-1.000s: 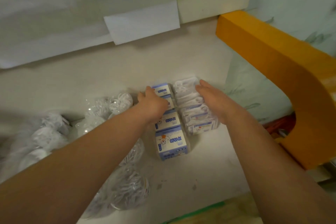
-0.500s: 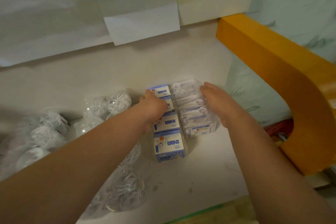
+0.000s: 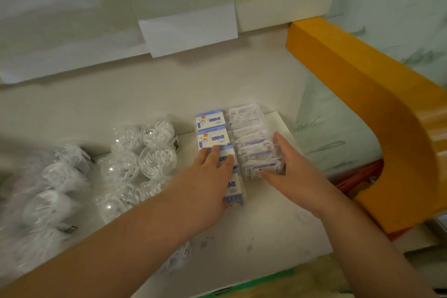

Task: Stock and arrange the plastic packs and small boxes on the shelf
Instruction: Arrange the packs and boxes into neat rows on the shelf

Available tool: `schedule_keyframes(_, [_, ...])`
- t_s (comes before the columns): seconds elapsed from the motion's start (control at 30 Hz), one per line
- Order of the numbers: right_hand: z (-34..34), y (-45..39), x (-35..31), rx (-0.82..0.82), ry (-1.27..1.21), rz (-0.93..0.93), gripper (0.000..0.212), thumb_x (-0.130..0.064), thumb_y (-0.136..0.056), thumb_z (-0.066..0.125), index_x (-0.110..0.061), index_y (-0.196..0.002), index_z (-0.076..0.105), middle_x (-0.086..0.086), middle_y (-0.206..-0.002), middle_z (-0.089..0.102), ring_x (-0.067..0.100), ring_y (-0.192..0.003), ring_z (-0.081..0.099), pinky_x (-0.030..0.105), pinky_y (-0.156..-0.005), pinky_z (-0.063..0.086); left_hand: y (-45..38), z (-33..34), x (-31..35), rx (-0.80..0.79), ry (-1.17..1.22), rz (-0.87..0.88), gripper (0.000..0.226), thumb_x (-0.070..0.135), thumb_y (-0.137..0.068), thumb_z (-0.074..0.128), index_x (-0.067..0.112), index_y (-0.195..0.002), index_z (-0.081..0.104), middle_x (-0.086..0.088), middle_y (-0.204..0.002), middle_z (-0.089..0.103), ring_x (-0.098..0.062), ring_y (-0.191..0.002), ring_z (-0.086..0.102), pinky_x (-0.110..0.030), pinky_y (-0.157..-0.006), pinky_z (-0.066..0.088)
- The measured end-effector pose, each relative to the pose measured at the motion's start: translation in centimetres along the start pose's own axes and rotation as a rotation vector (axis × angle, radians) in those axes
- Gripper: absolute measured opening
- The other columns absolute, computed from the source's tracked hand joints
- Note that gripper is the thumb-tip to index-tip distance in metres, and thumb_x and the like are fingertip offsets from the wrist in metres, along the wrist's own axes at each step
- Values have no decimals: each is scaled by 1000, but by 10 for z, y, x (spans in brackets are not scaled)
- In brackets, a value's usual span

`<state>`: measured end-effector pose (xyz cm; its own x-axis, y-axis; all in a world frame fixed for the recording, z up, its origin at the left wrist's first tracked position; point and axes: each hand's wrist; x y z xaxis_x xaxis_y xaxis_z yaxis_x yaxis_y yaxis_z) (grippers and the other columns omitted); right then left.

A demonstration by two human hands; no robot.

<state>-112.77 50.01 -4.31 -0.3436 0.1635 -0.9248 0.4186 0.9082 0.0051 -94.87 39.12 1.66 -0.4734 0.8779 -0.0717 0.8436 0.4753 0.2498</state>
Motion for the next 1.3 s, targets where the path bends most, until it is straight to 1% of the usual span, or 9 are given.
schedule_keyframes(0.17, [-1, -5, 3, 2, 23, -26, 57, -23, -91, 68, -51, -133, 41, -26, -127, 60, -6, -116, 56, 33, -99, 46, -6, 1, 6, -1, -36, -49, 80, 48, -94, 55, 17, -153, 9, -12, -161, 5, -30, -148, 10, -44, -108, 41])
schedule_keyframes(0.33, [-1, -9, 4, -25, 74, -29, 63, -21, -94, 66, -35, -146, 33, -13, -140, 52, 6, -127, 51, 43, -108, 42, -8, 0, 8, -30, -61, -69, 84, 46, -95, 56, 17, -154, 4, -11, -163, -1, -30, -150, 6, -46, -105, 41])
schedule_keyframes(0.5, [1, -12, 8, -15, 100, -20, 67, -24, -94, 65, -34, -149, 27, -14, -144, 46, 4, -130, 46, 36, -110, 39, -10, 3, 8, -35, -74, -74, 85, 41, -96, 57, 17, -154, 1, -12, -163, -4, -32, -150, 3, -49, -105, 41])
schedule_keyframes(0.6, [4, -9, 8, 13, 120, -13, 73, -29, -93, 65, -68, -130, 15, -28, -139, 41, -15, -121, 42, 10, -97, 35, -9, 5, 7, -28, -61, -68, 85, 40, -95, 58, 16, -155, 1, -14, -163, -3, -33, -150, 3, -48, -108, 39])
schedule_keyframes(0.67, [5, -9, 8, 34, 115, 5, 83, -28, -92, 67, -85, -114, 11, -36, -130, 42, -20, -116, 43, 10, -93, 35, -8, 5, 7, -12, -52, -71, 86, 43, -94, 58, 16, -154, 3, -14, -163, -2, -33, -150, 4, -48, -108, 40])
schedule_keyframes(0.83, [5, -5, 9, 56, 30, 13, 73, -27, -88, 69, -35, -147, 27, -14, -145, 45, 5, -129, 48, 38, -106, 44, -5, 5, 8, 55, -16, -59, 92, 51, -89, 61, 18, -154, 5, -11, -162, 4, -30, -149, 6, -44, -111, 35])
schedule_keyframes(1.07, [3, 5, -6, 389, 204, -72, 61, -24, -87, 66, -31, -142, 41, -11, -138, 47, 18, -124, 51, 43, -100, 47, 18, -9, 12, 261, 39, -98, 98, 80, -81, 36, 21, -154, 10, -3, -161, 16, -24, -150, 5, -41, -116, 22])
schedule_keyframes(1.2, [11, 13, -28, 401, 329, -323, 49, -19, -85, 67, -24, -131, 50, -18, -121, 42, 20, -112, 54, 38, -93, 48, 55, -18, -9, 419, 119, -178, 87, 75, -84, 25, 20, -151, 26, 2, -156, 30, -18, -147, 15, -39, -116, 29])
schedule_keyframes(1.3, [24, 26, -40, 325, 324, -393, 43, -22, -89, 62, -23, -130, 51, -15, -126, 45, 13, -115, 52, 21, -99, 41, 96, -10, -32, 465, 150, -269, 85, 76, -87, 24, 24, -154, 25, 6, -161, 24, -14, -149, 12, -29, -117, 14])
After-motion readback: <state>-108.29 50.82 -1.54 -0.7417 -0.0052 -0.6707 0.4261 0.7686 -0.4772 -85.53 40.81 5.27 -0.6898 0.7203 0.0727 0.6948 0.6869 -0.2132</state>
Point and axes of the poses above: each hand's wrist, its own y-axis away from the middle knuckle, its own z-axis out of the palm, x = y × z
